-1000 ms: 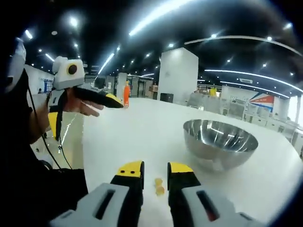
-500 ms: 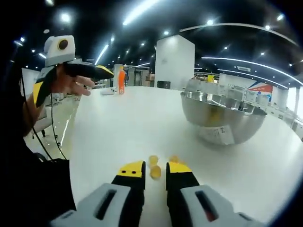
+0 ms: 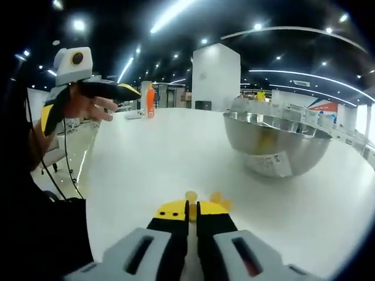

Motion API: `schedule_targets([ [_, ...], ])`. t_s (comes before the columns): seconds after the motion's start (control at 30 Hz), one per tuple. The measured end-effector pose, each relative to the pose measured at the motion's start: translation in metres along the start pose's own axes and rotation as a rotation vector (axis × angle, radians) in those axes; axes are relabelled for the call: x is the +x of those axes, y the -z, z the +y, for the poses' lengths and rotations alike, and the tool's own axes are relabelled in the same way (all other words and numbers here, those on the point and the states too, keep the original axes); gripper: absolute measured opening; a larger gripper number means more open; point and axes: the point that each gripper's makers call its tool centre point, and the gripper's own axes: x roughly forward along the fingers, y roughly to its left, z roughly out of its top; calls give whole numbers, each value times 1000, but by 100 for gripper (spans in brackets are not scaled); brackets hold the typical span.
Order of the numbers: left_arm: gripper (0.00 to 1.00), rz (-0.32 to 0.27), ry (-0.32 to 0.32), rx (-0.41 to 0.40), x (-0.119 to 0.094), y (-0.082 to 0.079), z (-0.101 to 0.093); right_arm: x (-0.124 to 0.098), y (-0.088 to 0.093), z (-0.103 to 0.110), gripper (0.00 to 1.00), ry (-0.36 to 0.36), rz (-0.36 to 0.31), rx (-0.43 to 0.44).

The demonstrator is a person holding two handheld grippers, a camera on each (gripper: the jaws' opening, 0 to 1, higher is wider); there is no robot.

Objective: Pick up the QQ candy scattered on the table and place it into the stainless steel bowl on the table

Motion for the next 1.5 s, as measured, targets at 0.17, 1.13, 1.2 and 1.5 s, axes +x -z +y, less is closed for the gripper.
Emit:
schedule_targets([
  [0.17, 94, -1, -2, 4, -1, -1, 1, -1, 0, 1, 4, -1, -1, 5],
  [1.13, 94, -4, -16, 8, -2, -5, 4, -83, -160, 48, 4, -212, -281, -73],
  [1.2, 94, -5, -14, 8, -2, -6, 3, -95, -186, 42, 4, -207, -326, -93],
  [1.5, 94, -5, -8, 11, 1, -7, 0, -118, -262, 3, 4, -85, -437, -206],
])
